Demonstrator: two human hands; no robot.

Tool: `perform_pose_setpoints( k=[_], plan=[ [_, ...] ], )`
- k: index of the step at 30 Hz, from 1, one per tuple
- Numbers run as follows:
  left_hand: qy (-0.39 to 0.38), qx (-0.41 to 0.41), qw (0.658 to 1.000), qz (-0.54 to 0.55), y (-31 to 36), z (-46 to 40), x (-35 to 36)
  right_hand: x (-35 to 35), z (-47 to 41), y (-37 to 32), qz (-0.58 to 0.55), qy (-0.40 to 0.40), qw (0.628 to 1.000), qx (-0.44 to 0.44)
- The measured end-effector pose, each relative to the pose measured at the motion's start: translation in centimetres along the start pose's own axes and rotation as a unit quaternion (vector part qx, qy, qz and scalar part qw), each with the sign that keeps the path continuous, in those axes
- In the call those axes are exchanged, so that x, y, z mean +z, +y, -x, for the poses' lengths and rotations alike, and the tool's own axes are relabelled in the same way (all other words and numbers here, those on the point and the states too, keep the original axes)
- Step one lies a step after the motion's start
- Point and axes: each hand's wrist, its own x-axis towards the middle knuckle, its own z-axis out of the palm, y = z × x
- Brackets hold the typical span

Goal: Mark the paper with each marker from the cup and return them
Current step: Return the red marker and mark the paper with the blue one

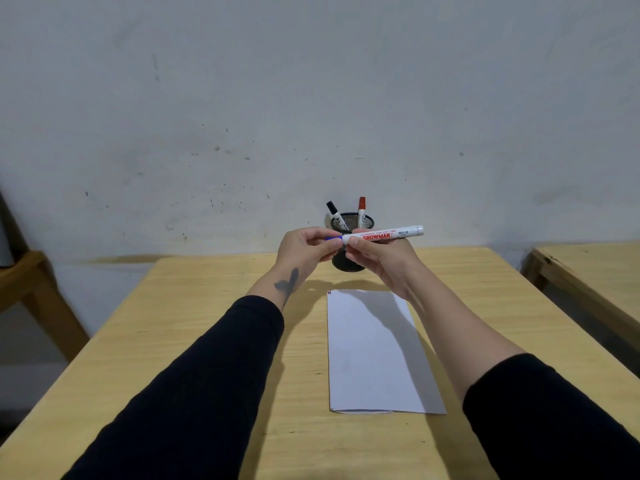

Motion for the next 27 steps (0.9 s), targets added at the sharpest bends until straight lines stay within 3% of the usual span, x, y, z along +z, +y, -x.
perform_pose_setpoints(
  k=[7,10,11,12,15,16,18,21,27],
  plan=[
    [0.028,0.004,0.999,-0.022,-1.0,-0.3,0.1,0.2,-0.2,0.5,0.039,0.026,0.999,0.017],
    [0.063,0.012,0.997,-0.04,-0.7,-1.4,-0.2,0.7,-0.1,0.2,0.197,0.088,0.976,0.017],
    [0.073,0.013,0.996,-0.046,-0.6,-1.7,-0.3,0.8,-0.2,0.2,0.307,0.116,0.945,-0.017],
    [0.081,0.014,0.995,-0.052,-0.5,-2.1,-0.4,0.9,-0.5,0.1,0.428,0.143,0.889,-0.074],
    [0.086,0.033,0.994,-0.066,0.1,-2.9,0.0,1.2,-1.1,-0.6,0.65,0.161,0.697,-0.257],
    [0.081,0.041,0.994,-0.067,0.3,-3.1,0.2,1.1,-1.6,-0.9,0.677,0.158,0.659,-0.285],
    [0.075,0.054,0.994,-0.063,0.5,-3.5,0.7,0.8,-2.6,-1.2,0.703,0.161,0.622,-0.305],
    [0.078,0.047,0.993,-0.076,0.3,-4.1,1.0,0.5,-4.2,-1.8,0.699,0.166,0.633,-0.29],
    [0.053,-0.016,0.967,-0.25,-2.3,-5.5,2.4,1.8,-7.9,-4.7,0.568,0.179,0.756,-0.271]
  ],
)
